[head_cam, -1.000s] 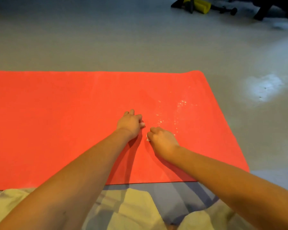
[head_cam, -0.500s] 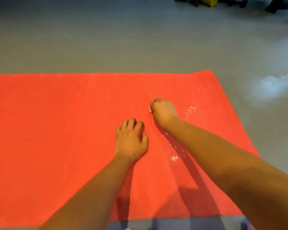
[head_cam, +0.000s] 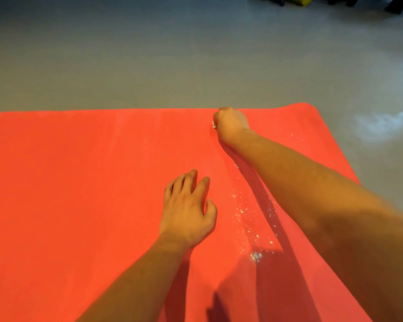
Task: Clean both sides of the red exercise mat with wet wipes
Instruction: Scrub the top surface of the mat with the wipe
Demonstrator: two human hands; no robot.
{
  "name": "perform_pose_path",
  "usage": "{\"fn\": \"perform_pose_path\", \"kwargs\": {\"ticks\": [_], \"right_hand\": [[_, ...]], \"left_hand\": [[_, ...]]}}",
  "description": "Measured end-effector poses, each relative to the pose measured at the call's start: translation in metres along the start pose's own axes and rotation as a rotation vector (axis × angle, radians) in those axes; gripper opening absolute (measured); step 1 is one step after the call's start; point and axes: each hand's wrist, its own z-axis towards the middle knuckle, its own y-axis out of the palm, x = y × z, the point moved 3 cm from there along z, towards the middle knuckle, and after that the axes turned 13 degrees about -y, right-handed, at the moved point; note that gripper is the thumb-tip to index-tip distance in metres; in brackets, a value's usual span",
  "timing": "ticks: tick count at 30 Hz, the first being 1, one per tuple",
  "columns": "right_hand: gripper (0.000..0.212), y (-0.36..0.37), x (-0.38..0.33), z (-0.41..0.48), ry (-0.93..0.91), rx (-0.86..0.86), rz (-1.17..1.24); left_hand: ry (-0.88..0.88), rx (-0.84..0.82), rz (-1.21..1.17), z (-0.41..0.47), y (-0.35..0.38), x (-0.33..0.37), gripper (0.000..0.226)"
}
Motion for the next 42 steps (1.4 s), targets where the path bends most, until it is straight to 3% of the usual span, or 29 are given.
{"fn": "perform_pose_path", "kwargs": {"ticks": [8, 14, 20, 25, 31, 38, 42], "right_hand": [[0.015, 0.012, -0.021, -0.06, -0.163, 0.119, 0.011], [0.023, 0.01, 0.011, -0.004, -0.035, 0.076, 0.024], [0.019, 0.008, 0.032, 0.048, 0.012, -0.007, -0.073], [0.023, 0.005, 0.024, 0.028, 0.004, -0.013, -0.039], [0.021, 0.016, 0.013, -0.026, -0.139, 0.078, 0.019], [0.023, 0.006, 0.034, 0.025, 0.048, 0.033, 0.044], [0.02, -0.005, 0.024, 0.025, 0.015, -0.051, -0.009]], "left_hand": [[-0.024, 0.033, 0.018, 0.02, -0.005, 0.006, 0.037], [0.026, 0.012, 0.022, 0.021, 0.002, 0.006, 0.052], [0.032, -0.011, 0.019, 0.025, 0.005, 0.005, 0.053], [0.028, -0.014, 0.02, 0.024, 0.004, 0.006, 0.053], [0.021, -0.014, 0.039, 0.024, 0.004, 0.006, 0.054], [0.02, -0.007, 0.02, 0.025, 0.006, 0.006, 0.053], [0.013, -0.012, 0.023, 0.026, 0.003, 0.007, 0.056]]}}
